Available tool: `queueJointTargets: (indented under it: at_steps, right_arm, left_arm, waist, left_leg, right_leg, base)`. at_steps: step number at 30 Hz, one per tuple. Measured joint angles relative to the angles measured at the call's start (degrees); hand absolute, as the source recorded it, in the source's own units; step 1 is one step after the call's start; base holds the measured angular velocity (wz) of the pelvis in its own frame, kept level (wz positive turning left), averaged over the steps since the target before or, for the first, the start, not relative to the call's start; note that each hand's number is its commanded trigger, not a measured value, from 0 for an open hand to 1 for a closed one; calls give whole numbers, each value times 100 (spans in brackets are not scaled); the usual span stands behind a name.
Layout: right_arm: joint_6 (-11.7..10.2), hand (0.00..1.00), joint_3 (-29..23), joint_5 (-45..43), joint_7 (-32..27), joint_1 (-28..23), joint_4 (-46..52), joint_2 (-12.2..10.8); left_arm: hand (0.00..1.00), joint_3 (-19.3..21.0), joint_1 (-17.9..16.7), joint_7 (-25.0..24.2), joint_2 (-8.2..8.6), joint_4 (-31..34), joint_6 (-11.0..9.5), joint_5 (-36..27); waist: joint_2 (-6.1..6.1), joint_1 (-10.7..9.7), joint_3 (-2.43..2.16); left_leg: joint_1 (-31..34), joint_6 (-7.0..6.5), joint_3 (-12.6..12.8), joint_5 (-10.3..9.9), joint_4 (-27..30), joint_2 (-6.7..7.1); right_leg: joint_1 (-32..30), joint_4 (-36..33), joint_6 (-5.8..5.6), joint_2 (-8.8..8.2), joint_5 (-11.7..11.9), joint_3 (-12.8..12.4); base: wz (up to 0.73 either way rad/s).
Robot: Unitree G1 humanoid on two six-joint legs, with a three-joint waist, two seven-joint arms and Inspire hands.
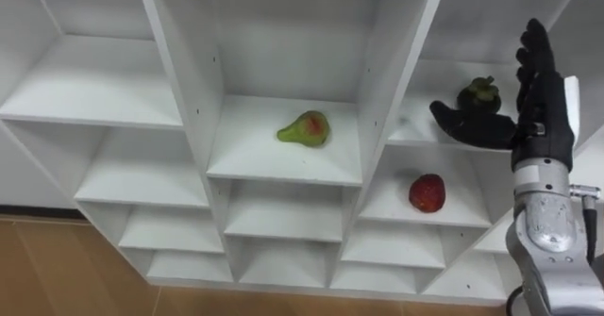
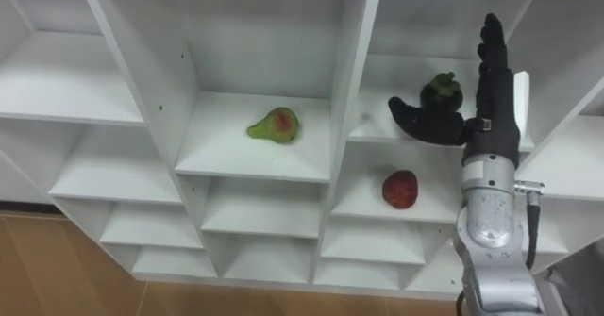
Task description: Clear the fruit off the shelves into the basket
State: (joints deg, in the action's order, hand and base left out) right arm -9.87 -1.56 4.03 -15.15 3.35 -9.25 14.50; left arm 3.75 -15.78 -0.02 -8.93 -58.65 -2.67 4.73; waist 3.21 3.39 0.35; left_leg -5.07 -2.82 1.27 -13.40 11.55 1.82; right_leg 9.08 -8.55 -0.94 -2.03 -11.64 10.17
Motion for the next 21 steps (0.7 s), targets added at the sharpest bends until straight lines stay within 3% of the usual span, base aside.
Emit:
queueJointTargets:
  at_steps: [8,12,21]
  right_arm:
    - [187,0,-1,0,169,288,-415,77]
    - [235,0,-1,-6,199,443,-691,292]
    - [250,0,-28,28,187,613,-1031,433]
  left_arm:
    - [100,68,-1,-90,1,60,117,63]
    - [100,64,2,-71,1,64,143,123]
    - [100,68,-8,-9,-38,68,192,181]
  waist:
    - [-17,3,-7]
    - [0,6,-9]
    - [116,31,6]
  left_leg:
    - [35,10,-23,13,26,4]
    - [38,8,-33,24,22,5]
    - [31,27,-66,39,29,-1]
  right_leg:
    - [-2,0,0,-1,0,25]
    - [2,-3,0,-9,0,84]
    - [-17,-5,10,3,6,106]
  base:
    - [1]
    - [4]
    - [0]
